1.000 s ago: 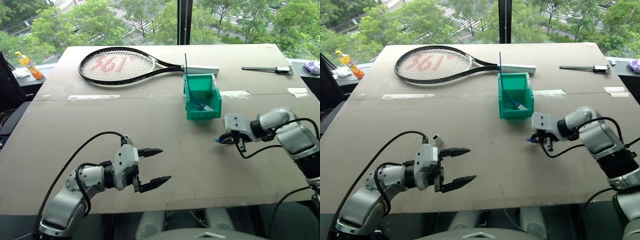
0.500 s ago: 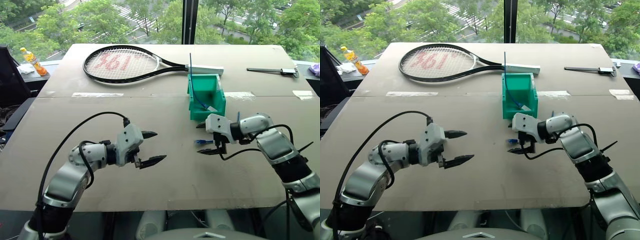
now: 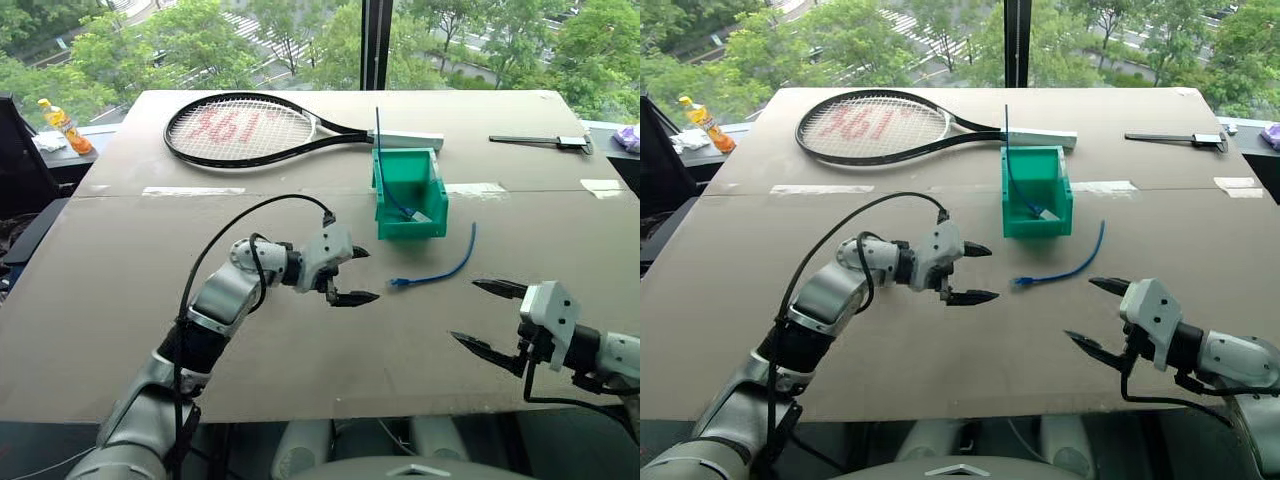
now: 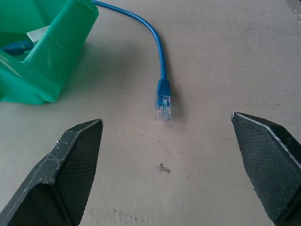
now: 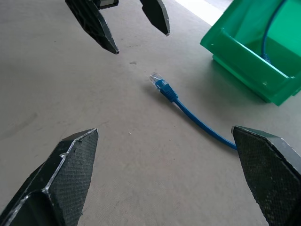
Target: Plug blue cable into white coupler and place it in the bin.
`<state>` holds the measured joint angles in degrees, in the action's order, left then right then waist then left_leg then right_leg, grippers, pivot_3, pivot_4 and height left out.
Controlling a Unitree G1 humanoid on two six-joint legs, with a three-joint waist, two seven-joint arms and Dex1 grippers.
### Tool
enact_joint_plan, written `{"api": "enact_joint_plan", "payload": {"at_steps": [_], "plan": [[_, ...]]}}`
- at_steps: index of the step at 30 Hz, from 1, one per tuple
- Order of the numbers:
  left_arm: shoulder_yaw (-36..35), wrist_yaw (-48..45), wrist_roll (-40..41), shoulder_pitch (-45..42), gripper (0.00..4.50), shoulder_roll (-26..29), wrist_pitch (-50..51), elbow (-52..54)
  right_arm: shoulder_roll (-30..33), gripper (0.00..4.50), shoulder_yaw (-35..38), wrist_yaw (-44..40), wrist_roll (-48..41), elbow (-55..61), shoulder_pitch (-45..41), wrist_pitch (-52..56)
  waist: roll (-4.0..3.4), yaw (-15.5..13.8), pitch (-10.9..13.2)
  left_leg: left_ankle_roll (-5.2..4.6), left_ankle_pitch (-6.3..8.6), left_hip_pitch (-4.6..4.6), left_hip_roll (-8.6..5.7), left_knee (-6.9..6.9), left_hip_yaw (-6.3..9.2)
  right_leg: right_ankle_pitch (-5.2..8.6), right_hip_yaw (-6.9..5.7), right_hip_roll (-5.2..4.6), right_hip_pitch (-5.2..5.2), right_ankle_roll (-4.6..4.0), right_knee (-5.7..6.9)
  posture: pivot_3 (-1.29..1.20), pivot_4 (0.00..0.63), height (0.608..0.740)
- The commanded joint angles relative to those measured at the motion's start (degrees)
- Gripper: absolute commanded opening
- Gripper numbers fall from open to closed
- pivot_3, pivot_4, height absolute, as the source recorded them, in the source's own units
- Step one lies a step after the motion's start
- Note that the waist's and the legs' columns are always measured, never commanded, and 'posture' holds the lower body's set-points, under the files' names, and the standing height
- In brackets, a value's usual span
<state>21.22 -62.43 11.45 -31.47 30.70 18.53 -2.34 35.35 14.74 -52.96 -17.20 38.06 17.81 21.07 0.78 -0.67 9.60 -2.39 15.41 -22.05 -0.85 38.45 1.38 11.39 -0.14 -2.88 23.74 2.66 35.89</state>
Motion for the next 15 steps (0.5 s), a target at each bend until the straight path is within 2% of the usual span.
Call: {"api": "enact_joint_plan", "payload": {"at_steps": [1,4,5,7,8,13,15], "plan": [[2.81,0.27,-4.56,-3.74,4.50,-3.02,-4.47,-4.94,-2.00,4.47,5.13,4.14,0.49,5.37,7.30,-1.52,-0.02,-0.33,-0.01,0.00,0.00,-0.02,-0.01,0.00,0.02,0.00,0.00,-0.01,0.00,-0.01,0.00,0.00,0.150,0.740],[4.01,-0.09,-6.75,-6.11,4.50,-5.98,-8.09,-10.85,-3.78,4.47,7.31,6.56,0.21,8.25,12.49,-1.37,-0.02,-0.43,-0.01,0.00,0.00,-0.08,-0.06,0.00,0.06,-0.01,-0.02,-0.02,0.00,0.00,-0.02,0.00,0.150,0.740],[4.28,-0.51,-7.14,-6.63,3.96,-6.83,-9.16,-12.44,-4.14,4.50,7.50,7.34,0.34,8.90,13.51,-1.39,-0.02,-0.30,-0.01,-0.01,0.01,-0.10,-0.06,0.00,0.04,-0.02,0.00,-0.03,0.00,0.01,-0.04,0.00,0.150,0.740],[4.54,-1.19,-7.68,-7.18,3.22,-8.40,-10.96,-15.05,-4.71,4.50,7.28,8.73,0.58,9.84,14.79,-1.47,0.00,0.07,-0.01,-0.02,0.01,-0.08,-0.06,0.02,-0.05,-0.01,0.04,-0.07,0.01,0.01,-0.07,0.00,0.150,0.740],[4.68,-1.78,-7.84,-7.31,2.61,-9.03,-11.64,-16.02,-4.99,4.50,7.08,9.44,0.69,10.21,15.21,-1.46,0.00,0.04,-0.01,-0.02,0.01,-0.06,-0.05,0.02,-0.08,-0.01,0.06,-0.08,0.01,0.01,-0.07,0.00,0.150,0.740],[5.47,-4.18,-9.26,-7.00,0.17,-9.87,-14.06,-18.23,-5.77,4.50,6.16,12.24,1.19,11.92,16.68,-0.80,-0.01,-0.14,-0.03,-0.02,0.01,-0.02,0.01,0.01,-0.01,0.03,0.00,-0.03,0.00,0.03,-0.02,0.00,0.150,0.740],[5.15,-4.60,-9.33,-6.85,0.01,-9.81,-14.39,-18.32,-5.79,4.50,5.96,13.19,1.07,12.38,17.03,0.00,-0.01,-0.15,-0.03,-0.02,0.01,-0.03,0.01,0.01,-0.02,0.03,0.00,-0.04,0.00,0.02,-0.03,0.00,0.150,0.740]]}}
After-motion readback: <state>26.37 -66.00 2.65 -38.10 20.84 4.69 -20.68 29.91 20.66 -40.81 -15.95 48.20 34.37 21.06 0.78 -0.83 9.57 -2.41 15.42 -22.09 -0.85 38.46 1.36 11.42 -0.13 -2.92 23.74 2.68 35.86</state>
